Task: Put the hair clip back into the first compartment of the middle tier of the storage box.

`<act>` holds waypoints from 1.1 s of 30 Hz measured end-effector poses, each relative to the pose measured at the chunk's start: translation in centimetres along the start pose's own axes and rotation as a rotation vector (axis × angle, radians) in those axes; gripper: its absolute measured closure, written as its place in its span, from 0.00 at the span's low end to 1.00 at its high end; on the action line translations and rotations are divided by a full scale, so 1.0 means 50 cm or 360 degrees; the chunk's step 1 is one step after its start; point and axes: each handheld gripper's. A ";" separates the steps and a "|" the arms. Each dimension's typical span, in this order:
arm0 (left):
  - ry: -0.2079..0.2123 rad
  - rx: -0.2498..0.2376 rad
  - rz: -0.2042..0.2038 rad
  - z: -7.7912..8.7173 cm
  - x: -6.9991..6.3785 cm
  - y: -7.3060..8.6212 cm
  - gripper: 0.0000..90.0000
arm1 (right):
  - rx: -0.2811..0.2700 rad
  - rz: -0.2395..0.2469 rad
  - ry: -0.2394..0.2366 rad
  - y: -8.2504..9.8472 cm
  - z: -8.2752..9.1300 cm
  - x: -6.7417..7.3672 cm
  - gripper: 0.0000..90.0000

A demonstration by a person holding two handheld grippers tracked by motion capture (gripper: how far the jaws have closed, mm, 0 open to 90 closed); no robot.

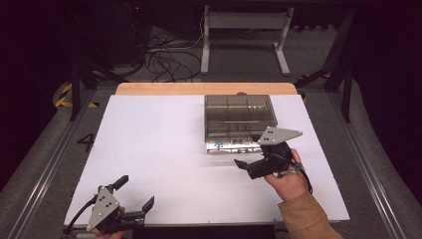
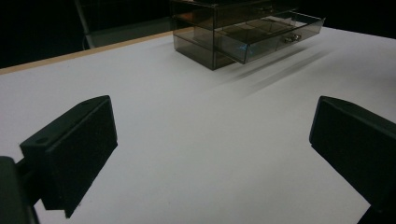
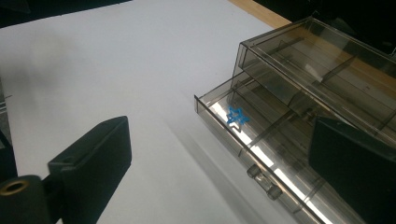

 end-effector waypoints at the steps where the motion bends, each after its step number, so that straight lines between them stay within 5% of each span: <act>1: 0.0000 0.0002 -0.0002 0.000 0.000 0.000 0.02 | -0.0004 0.0004 -0.0006 0.010 0.006 0.001 0.06; 33: 0.0000 0.0014 0.0000 -0.003 -0.001 0.000 0.02 | -0.0131 -0.0132 -0.0018 0.176 0.048 -0.018 0.00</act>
Point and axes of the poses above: each handheld gripper's, and its own axes: z roughly backward along the jaws, y roughly out of its underside, x roughly to its left, and after that the axes turned 2 degrees about -z, right-handed
